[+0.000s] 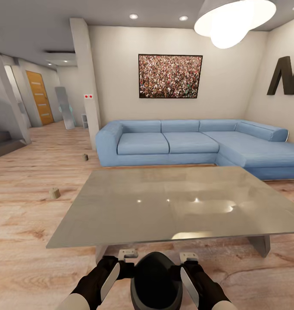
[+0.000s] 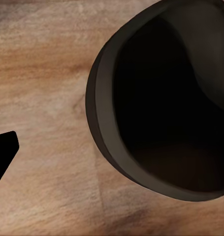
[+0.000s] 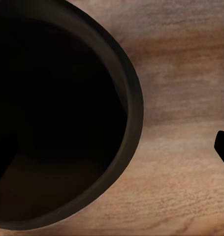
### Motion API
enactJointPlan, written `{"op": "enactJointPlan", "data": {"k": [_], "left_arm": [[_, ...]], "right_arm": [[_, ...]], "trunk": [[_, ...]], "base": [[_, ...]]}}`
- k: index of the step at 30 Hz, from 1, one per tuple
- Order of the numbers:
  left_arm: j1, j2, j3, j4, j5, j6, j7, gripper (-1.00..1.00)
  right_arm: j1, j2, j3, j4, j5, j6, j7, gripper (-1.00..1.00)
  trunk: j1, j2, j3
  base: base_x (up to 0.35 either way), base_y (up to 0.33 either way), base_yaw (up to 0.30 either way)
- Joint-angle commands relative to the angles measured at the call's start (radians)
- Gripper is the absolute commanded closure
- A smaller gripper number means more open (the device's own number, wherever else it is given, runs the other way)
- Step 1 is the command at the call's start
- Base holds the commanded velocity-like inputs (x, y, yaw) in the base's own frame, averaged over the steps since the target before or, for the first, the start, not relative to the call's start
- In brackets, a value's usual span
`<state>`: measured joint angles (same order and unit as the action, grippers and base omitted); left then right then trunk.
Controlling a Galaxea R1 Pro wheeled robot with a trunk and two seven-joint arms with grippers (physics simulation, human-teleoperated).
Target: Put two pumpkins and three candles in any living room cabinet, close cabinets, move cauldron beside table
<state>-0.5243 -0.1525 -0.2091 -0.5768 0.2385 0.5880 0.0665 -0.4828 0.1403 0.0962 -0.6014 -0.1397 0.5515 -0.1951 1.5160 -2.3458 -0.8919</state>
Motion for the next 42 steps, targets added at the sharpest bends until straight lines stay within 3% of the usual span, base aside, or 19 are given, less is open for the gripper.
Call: {"op": "enactJointPlan", "data": {"k": [1,13,29,36,42], "left_arm": [[0.000,0.001,-0.004,-0.001,0.010,0.004,0.007,-1.00],[0.000,0.001,-0.004,-0.001,0.010,0.004,0.007,-1.00],[0.000,-0.001,-0.004,-0.001,0.009,0.005,0.006,-1.00],[0.000,-0.002,-0.004,-0.001,0.009,0.004,0.007,-1.00],[0.000,-0.003,-0.005,-0.002,0.016,0.006,0.006,-1.00]], "right_arm": [[0.000,-0.001,0.005,-0.001,-0.011,0.004,-0.009,-1.00],[0.000,-0.001,0.005,-0.001,-0.011,0.005,-0.010,-1.00],[0.000,0.000,0.005,-0.001,-0.011,0.005,-0.010,-1.00],[0.000,-0.001,0.005,0.000,-0.011,0.005,-0.009,-1.00],[0.000,-0.001,0.005,-0.001,-0.011,0.005,-0.009,-1.00]], "trunk": [[-0.004,0.007,0.002],[-0.008,0.014,0.005],[-0.008,0.014,0.005],[-0.008,0.014,0.005],[-0.031,0.056,0.024]], "base": [[0.000,0.000,0.000],[-0.011,0.000,0.000],[-0.276,0.000,0.000],[-0.052,0.000,0.000],[-0.002,0.000,0.000]]}}
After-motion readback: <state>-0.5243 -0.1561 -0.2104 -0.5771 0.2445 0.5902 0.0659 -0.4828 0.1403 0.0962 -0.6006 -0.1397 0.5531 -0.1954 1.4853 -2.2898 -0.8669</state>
